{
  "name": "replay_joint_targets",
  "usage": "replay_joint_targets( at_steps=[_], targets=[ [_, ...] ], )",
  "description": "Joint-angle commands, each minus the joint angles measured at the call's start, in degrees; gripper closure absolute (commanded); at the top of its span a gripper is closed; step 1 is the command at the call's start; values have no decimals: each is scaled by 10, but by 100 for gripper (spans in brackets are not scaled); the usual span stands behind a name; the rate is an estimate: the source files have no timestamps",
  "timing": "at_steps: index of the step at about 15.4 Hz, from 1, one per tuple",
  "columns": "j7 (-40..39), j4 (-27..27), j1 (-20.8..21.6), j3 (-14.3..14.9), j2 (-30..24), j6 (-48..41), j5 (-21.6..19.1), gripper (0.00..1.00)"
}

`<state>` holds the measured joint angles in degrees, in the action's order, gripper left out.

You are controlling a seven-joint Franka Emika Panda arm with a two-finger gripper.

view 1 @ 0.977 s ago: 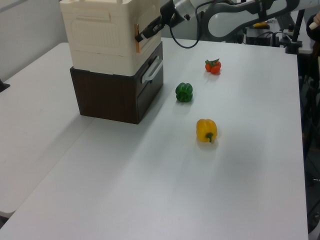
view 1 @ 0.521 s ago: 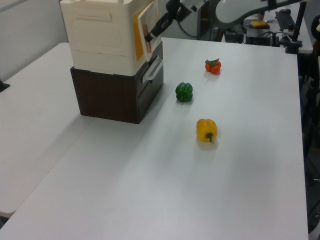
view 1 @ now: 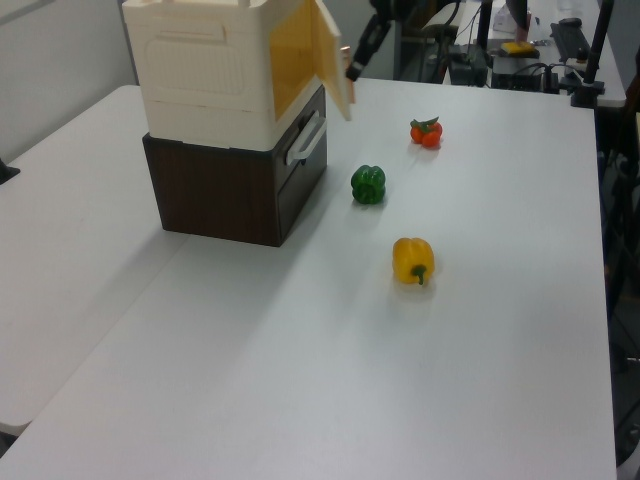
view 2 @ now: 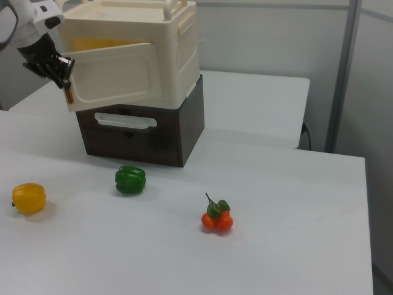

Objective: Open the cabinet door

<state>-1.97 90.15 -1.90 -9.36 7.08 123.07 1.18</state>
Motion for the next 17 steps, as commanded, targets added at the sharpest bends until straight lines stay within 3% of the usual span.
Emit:
replay_joint_targets(
  at_steps=[1,2,5,9,14,17],
  targets=[
    [2,30,-39,4,-27,-111,-3,79],
    [3,29,-43,7,-29,-137,-3,73],
    [0,28,-66,9,-51,-223,-3,46],
    [-2,28,-111,15,-72,-289,-3,3],
    [-35,24,-115,65,-80,-334,-2,0],
    [-39,21,-109,73,-100,-332,-5,0]
  ],
)
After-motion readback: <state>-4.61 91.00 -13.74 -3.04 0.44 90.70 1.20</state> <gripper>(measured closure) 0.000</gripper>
